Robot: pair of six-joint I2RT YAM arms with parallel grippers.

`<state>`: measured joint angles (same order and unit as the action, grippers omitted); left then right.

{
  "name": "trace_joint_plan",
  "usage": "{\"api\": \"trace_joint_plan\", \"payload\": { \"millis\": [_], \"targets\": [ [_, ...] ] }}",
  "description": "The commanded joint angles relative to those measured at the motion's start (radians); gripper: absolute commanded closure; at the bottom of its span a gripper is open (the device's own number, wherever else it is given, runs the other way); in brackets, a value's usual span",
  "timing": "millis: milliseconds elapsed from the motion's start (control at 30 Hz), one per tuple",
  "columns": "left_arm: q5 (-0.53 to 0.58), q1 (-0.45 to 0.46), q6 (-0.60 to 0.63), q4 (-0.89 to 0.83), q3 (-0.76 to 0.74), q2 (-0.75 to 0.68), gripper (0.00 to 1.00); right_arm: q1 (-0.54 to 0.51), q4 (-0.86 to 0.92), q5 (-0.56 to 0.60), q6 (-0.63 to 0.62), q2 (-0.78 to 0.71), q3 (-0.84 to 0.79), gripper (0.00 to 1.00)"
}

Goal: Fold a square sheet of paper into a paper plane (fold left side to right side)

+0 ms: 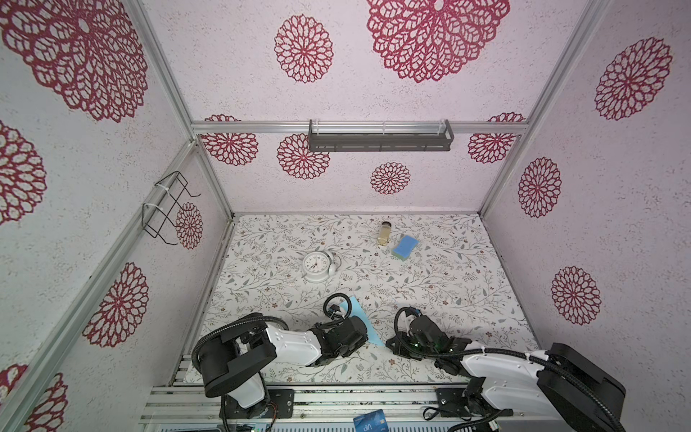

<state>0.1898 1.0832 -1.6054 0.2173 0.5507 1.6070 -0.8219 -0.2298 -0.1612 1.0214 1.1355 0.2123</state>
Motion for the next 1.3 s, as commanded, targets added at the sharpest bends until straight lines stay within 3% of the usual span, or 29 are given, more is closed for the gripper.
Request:
{"api": "trace_joint_plan", "payload": {
  "millis": [0,133,433,833,1033,1267],
  "targets": [
    [-0.017,0.015,-0.011,-0.09,-0.005,0.048,1.0,0.011,0.198,0.032,0.001,-0.044,0.017,1.0],
    [-0.02,0.015,-0.004,-0.085,0.006,0.056,1.0,0.011,0.214,0.0,-0.023,-0.045,0.094,1.0],
    [-0.026,0.018,0.002,-0.078,0.019,0.068,1.0,0.009,0.111,-0.064,-0.046,0.131,0.212,1.0],
    [-0.016,0.017,0.037,-0.068,0.018,0.048,1.0,0.004,0.078,-0.06,-0.063,0.234,0.227,1.0],
    [-0.12,-0.046,0.283,-0.041,0.024,-0.025,1.0,0.005,0.061,-0.044,-0.054,0.25,0.18,1.0],
    [-0.216,-0.06,0.515,-0.183,0.129,-0.057,1.0,0.004,0.062,-0.031,-0.05,0.244,0.165,1.0]
  ]
}}
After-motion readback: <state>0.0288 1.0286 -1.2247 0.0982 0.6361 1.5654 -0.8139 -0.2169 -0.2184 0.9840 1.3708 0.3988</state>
